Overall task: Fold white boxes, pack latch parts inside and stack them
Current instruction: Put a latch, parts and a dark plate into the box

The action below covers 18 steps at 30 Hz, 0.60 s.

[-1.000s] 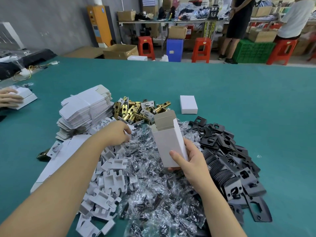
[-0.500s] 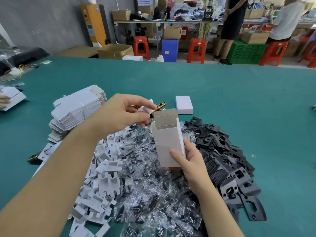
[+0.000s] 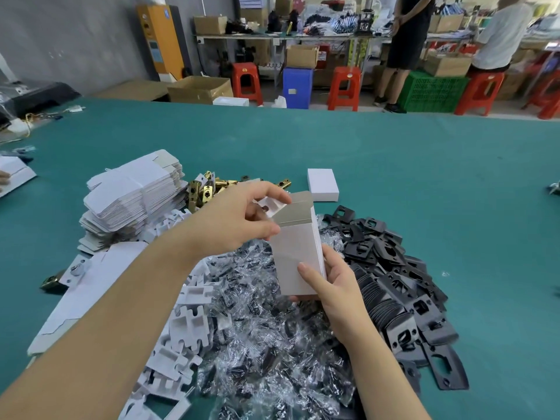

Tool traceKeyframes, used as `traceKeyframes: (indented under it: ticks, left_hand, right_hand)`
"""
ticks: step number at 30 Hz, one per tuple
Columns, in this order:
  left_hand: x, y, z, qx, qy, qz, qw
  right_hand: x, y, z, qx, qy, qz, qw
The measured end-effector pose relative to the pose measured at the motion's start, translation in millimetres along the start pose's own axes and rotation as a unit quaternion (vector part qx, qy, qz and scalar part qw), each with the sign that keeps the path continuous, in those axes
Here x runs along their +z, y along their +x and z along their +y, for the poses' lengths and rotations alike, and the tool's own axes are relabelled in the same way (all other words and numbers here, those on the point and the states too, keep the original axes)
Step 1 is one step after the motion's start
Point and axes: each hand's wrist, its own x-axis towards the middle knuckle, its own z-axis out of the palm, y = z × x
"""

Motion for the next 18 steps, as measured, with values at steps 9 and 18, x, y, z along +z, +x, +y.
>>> traceKeyframes:
  ticks: [9,18]
  left_hand:
    - [10.0,8.1,-4.7,0.061,0.207,0.101,0.971]
    - [12.7,20.7,12.3,0.044,0.291,0.080,0.952]
  right_hand:
    - [0.9,0.3,0.0,0.006,0.009,0.001,1.000]
    - [-0.2,-0.8,-0.2,0.005,0.008,-0.008,1.000]
